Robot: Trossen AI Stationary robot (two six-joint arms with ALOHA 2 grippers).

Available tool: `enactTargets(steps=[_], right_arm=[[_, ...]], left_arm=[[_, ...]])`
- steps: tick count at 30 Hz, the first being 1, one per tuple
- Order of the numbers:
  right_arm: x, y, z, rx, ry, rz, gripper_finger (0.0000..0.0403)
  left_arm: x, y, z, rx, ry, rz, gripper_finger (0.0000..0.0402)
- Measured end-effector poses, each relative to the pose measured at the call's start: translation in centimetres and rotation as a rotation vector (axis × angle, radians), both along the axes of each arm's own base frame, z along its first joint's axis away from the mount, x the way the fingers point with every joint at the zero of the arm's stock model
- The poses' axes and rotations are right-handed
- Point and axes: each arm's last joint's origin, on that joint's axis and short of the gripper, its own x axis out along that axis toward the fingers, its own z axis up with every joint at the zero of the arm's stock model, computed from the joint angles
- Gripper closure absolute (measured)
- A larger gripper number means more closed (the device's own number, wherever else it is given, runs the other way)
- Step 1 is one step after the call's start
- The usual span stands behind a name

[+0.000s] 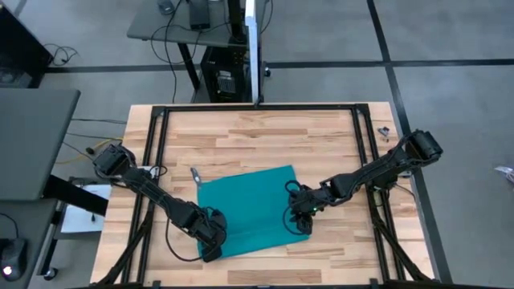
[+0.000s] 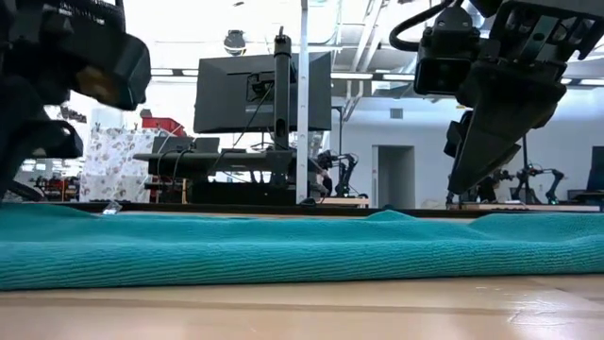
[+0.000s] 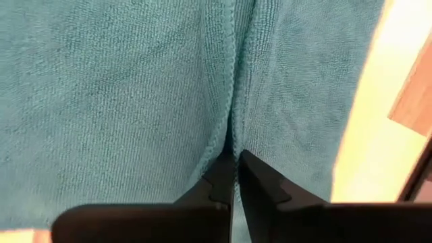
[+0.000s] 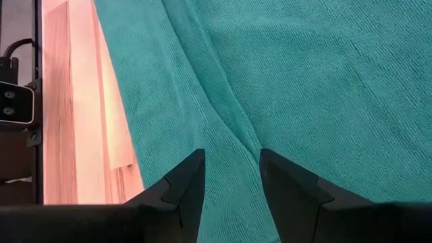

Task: Roll towel
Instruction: Roll the blue towel

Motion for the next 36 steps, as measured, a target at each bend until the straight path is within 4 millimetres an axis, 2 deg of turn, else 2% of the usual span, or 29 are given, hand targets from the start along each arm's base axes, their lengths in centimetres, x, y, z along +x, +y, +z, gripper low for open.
enactTargets(steps=[5,10,20,23,27,31,36], right_arm=[[-0.1,0.0,0.0,-0.003,0.007,0.0,0.0269],[-0.2,-0.1,-0.2,-0.008,0.026,-0.001,0.0269],[-0.3,0.1,-0.2,-0.005,0.035,-0.003,0.0269],[-0.4,0.0,-0.3,-0.009,0.044,-0.003,0.0269],[-0.9,0.0,-0.6,-0.027,0.101,0.007,0.0269],[-1.1,1.6,-0.3,-0.018,0.049,0.085,0.0269],[-1.8,4.4,0.2,-0.049,-0.051,0.176,0.0271]], left_arm=[[-0.2,0.5,2.0,0.032,-0.008,-0.01,0.0401],[-0.8,1.1,1.8,0.143,0.023,0.027,0.0401],[-0.8,1.1,1.2,0.135,0.009,0.026,0.0398],[-0.8,1.0,0.9,0.089,0.012,0.011,0.0379],[-0.7,0.8,0.9,0.041,0.008,-0.027,0.033],[-0.3,0.6,1.6,-0.012,0.027,-0.03,0.0295],[0.3,-0.7,3.1,-0.066,-0.046,-0.065,0.0287]])
